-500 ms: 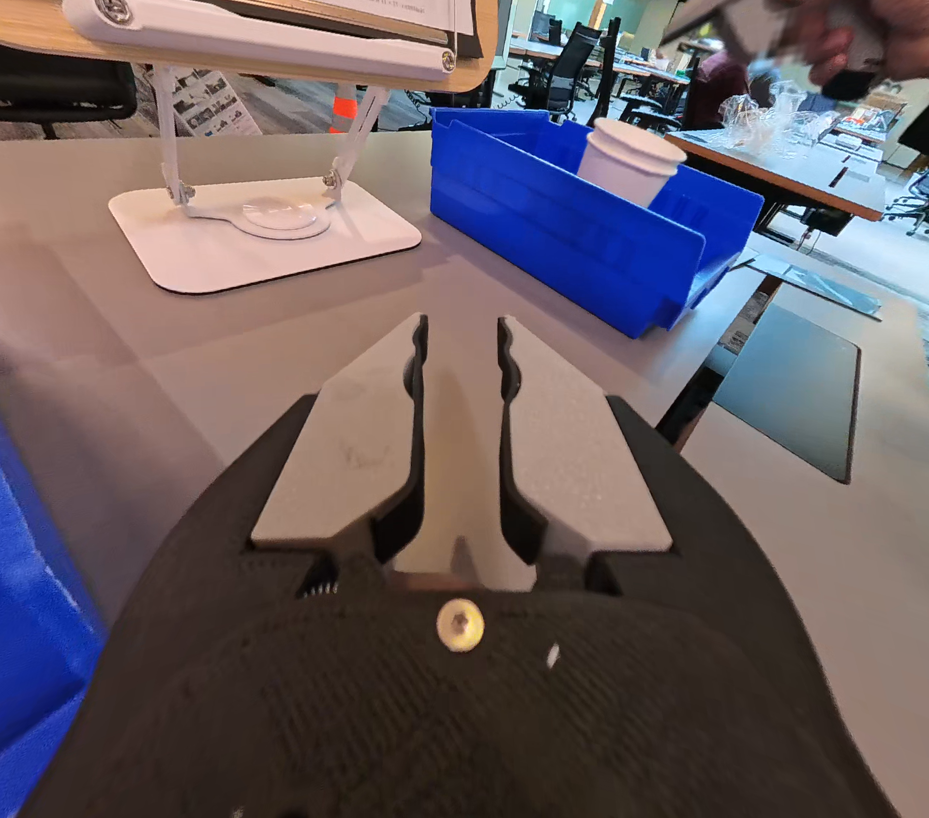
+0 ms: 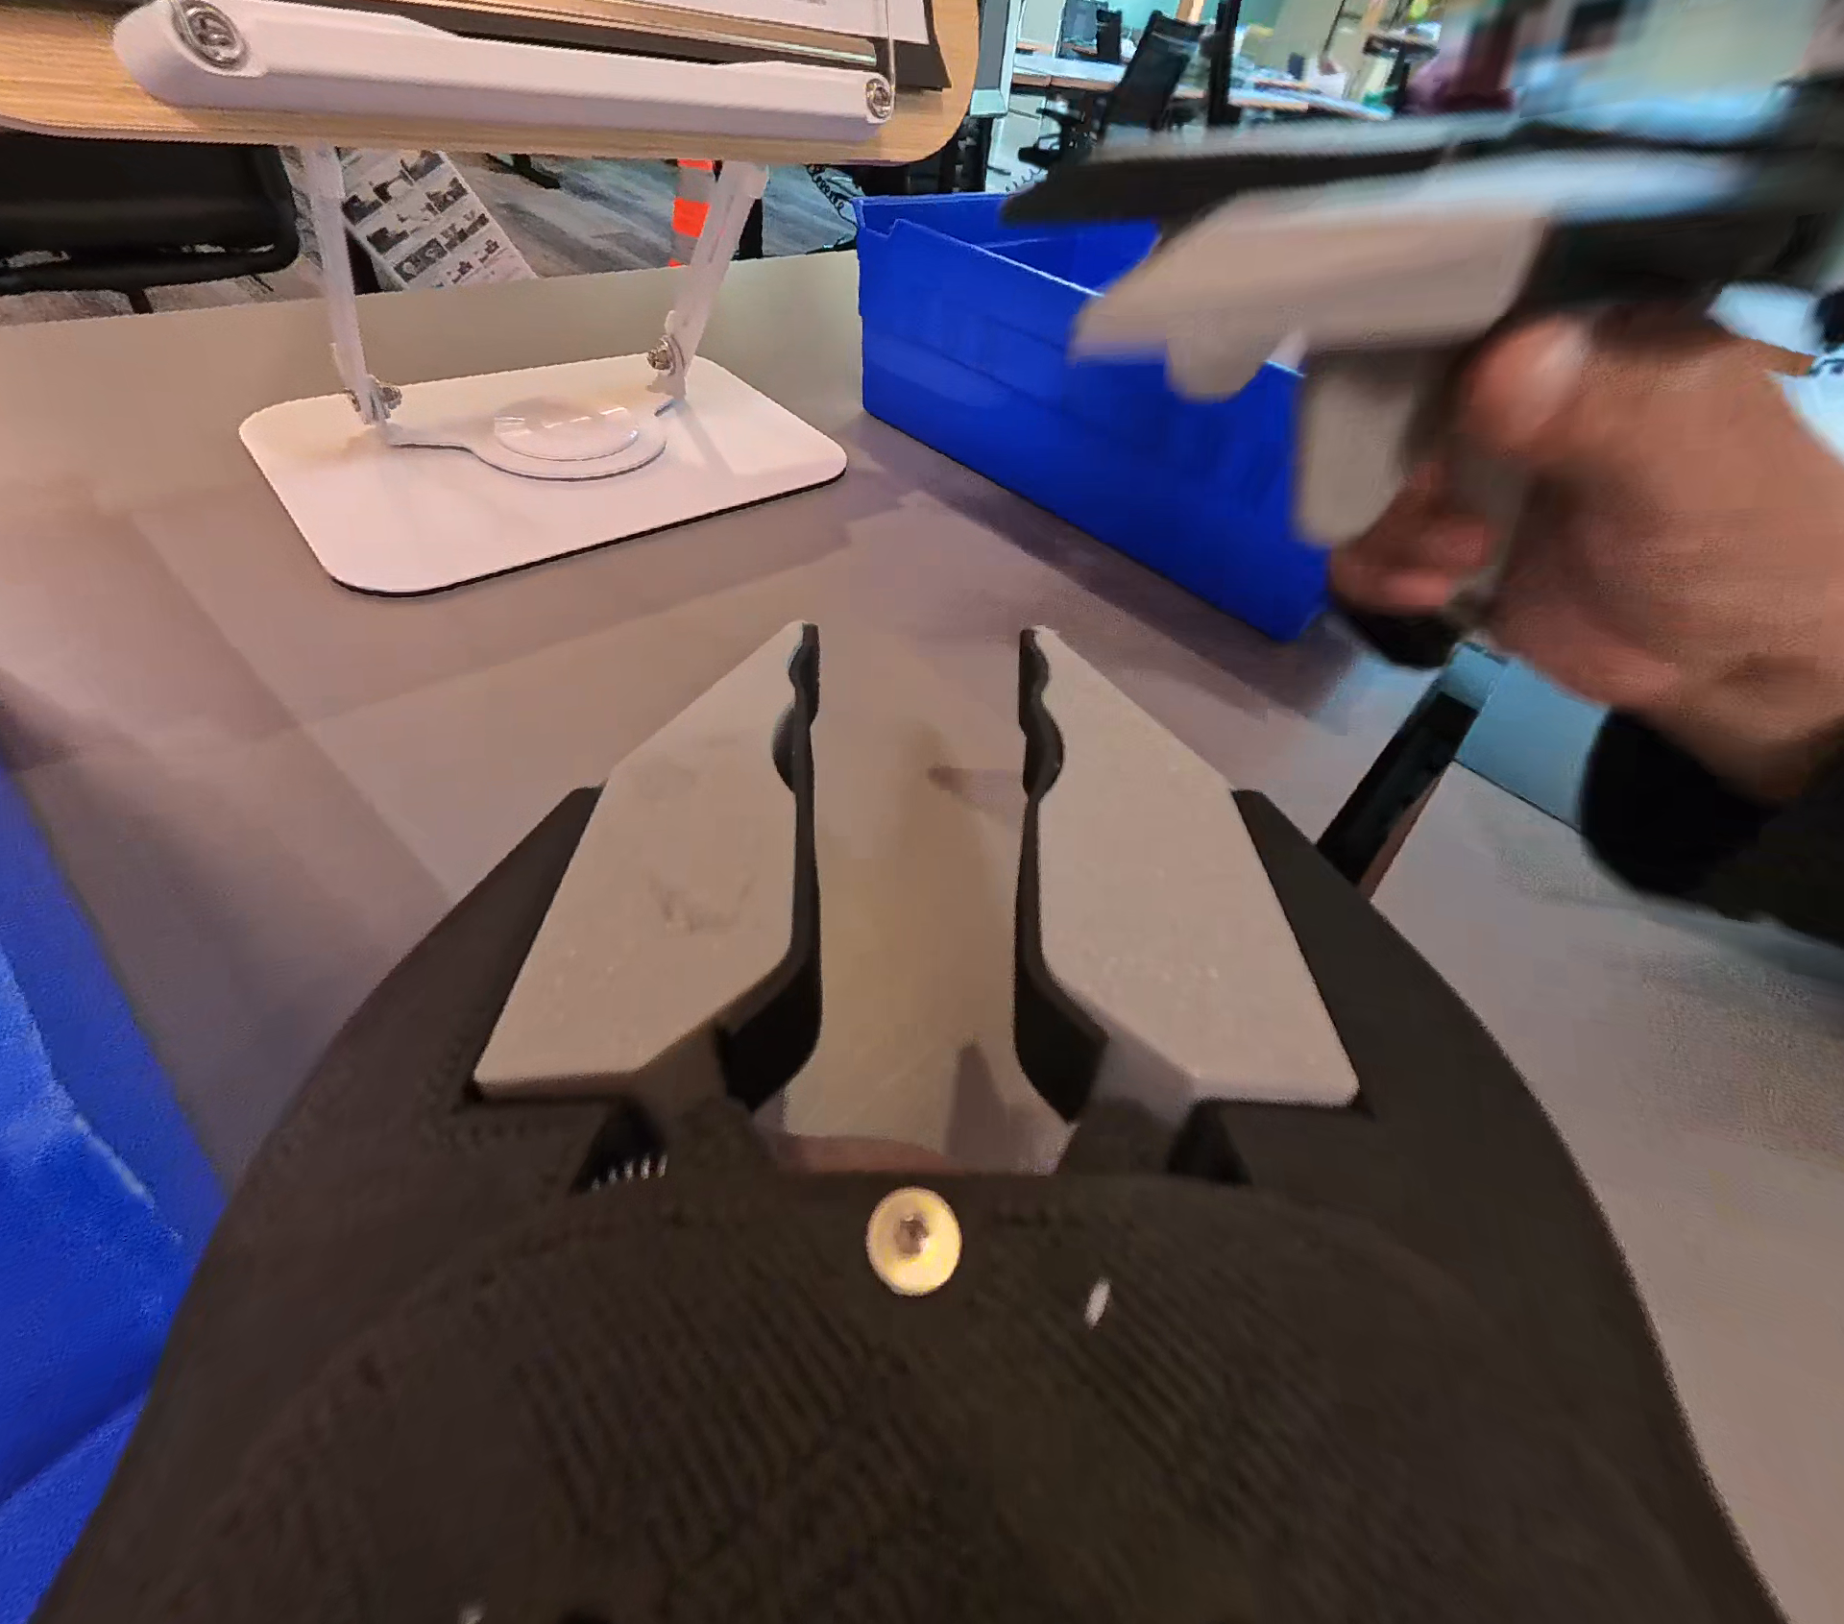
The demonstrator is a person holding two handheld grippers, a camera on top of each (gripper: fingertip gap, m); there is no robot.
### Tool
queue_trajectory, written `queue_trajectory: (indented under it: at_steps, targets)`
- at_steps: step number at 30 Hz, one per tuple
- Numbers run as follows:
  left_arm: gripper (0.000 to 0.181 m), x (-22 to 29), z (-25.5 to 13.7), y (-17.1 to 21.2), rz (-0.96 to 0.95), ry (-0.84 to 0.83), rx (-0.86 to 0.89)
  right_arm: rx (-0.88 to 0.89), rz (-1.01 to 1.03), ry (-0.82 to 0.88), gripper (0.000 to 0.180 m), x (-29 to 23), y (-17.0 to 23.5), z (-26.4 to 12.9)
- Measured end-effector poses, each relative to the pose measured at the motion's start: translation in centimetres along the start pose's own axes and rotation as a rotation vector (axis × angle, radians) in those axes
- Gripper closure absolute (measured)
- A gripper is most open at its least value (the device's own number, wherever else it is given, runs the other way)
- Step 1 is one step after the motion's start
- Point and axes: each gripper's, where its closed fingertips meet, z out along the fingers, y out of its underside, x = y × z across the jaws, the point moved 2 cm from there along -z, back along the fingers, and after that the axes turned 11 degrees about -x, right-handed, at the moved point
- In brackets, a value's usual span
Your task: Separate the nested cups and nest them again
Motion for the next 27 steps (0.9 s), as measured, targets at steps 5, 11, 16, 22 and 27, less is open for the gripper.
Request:
queue_trajectory:
  at_steps: [5,11,16,22,27]
  targets:
    - [0.144,-0.2,0.4,0.7,0.026,-0.009,-0.044,-0.043,-0.128,0.108,0.106,1.4,4.0,3.8]
    - [0.128,-0.6,0.6,0.7,0.031,-0.062,-0.042,-0.062,-0.052,0.108,0.110,3.2,5.1,3.9]
    - [0.138,1.2,-0.9,-0.9,0.025,0.018,0.064,-0.052,-0.043,0.091,0.135,4.0,5.4,3.5]
    - [0.133,1.2,-4.8,-3.7,-0.064,-0.074,0.094,0.005,-0.004,0.168,0.126,5.7,5.1,2.8]
    - [0.132,-2.6,-9.8,-9.4,0.055,-0.295,0.039,0.040,-0.012,0.161,0.124,5.4,4.6,2.9]
